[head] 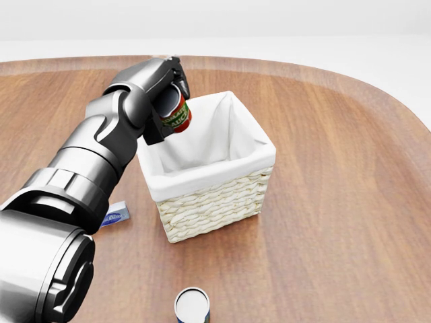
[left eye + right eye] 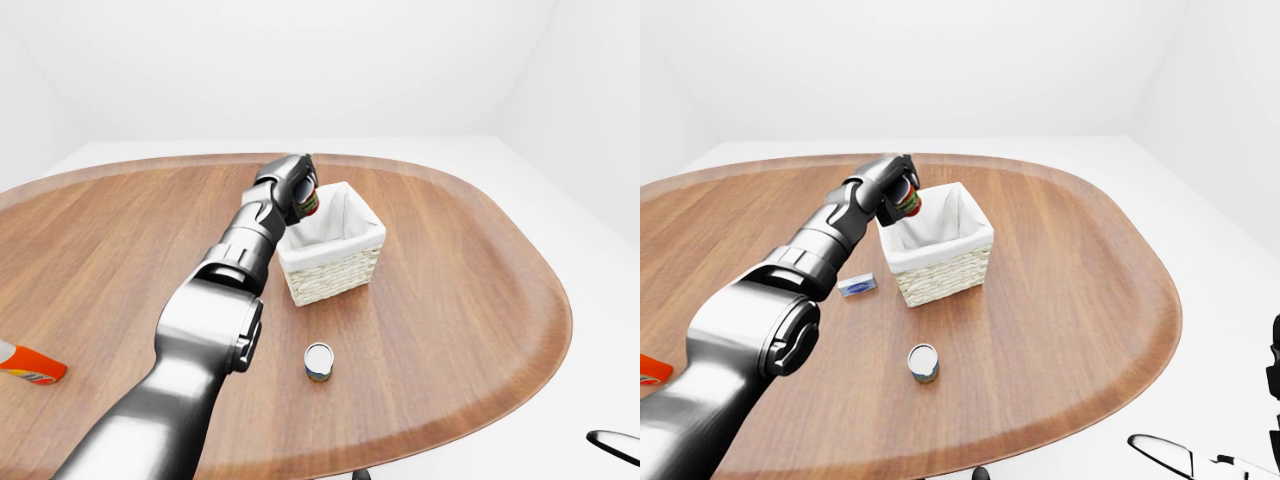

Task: Pick up the tomato sauce, and put it in the basket.

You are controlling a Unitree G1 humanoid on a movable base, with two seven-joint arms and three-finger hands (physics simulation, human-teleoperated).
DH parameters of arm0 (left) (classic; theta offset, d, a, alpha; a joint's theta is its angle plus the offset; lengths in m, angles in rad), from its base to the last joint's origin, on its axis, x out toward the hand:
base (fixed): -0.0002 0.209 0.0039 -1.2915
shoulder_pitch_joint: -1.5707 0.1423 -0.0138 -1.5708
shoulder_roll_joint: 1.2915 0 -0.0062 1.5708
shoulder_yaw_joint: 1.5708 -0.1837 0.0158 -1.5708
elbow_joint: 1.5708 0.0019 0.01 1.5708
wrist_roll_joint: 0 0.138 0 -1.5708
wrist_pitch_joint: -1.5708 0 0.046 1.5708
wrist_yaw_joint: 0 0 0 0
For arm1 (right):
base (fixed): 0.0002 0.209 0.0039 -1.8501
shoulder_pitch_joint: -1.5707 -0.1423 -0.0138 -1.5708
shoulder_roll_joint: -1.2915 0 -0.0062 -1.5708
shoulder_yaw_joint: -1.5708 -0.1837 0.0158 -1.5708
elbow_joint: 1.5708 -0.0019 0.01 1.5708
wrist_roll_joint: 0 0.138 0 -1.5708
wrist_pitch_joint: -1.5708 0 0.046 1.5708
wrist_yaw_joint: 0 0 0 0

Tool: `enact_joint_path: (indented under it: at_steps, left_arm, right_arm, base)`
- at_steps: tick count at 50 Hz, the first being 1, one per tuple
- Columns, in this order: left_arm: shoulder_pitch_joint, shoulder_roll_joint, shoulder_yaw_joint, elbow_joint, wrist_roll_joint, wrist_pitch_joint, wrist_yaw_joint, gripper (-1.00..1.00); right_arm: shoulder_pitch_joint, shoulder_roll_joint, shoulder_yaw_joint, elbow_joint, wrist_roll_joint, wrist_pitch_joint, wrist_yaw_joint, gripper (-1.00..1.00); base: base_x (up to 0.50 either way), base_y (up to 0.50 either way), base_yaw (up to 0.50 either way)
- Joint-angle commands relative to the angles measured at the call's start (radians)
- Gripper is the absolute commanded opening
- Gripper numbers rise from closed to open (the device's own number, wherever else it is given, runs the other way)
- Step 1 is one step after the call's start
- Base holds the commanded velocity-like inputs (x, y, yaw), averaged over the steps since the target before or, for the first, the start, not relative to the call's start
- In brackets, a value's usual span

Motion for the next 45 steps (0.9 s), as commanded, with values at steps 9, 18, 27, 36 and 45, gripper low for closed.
enact_joint_path:
  at_steps: [9,18,27,36,45]
  left_arm:
    - [0.039,-0.007,0.010,0.000,0.043,0.000,0.028,-1.00]
    - [0.033,-0.005,0.009,0.000,0.052,0.000,0.032,-1.00]
    - [0.028,-0.002,0.020,-0.001,0.037,0.000,0.008,1.00]
    - [0.019,-0.002,0.017,-0.003,0.026,0.000,-0.002,1.00]
    - [0.026,0.003,0.014,-0.002,0.028,0.000,0.001,1.00]
  right_arm:
    - [0.011,-0.015,0.020,0.000,-0.021,0.000,-0.020,1.00]
    - [0.012,-0.011,0.024,0.000,-0.024,0.000,-0.018,1.00]
    - [-0.008,0.002,0.017,0.000,-0.018,0.000,-0.002,1.00]
    - [-0.006,0.001,0.013,0.000,-0.014,0.000,-0.003,1.00]
    - [-0.001,-0.007,0.010,0.000,-0.012,0.000,-0.011,1.00]
  base:
    - [0.00,0.00,0.00]
    - [0.00,0.00,0.00]
    - [0.00,0.00,0.00]
    - [0.00,0.00,0.00]
    - [0.00,0.00,0.00]
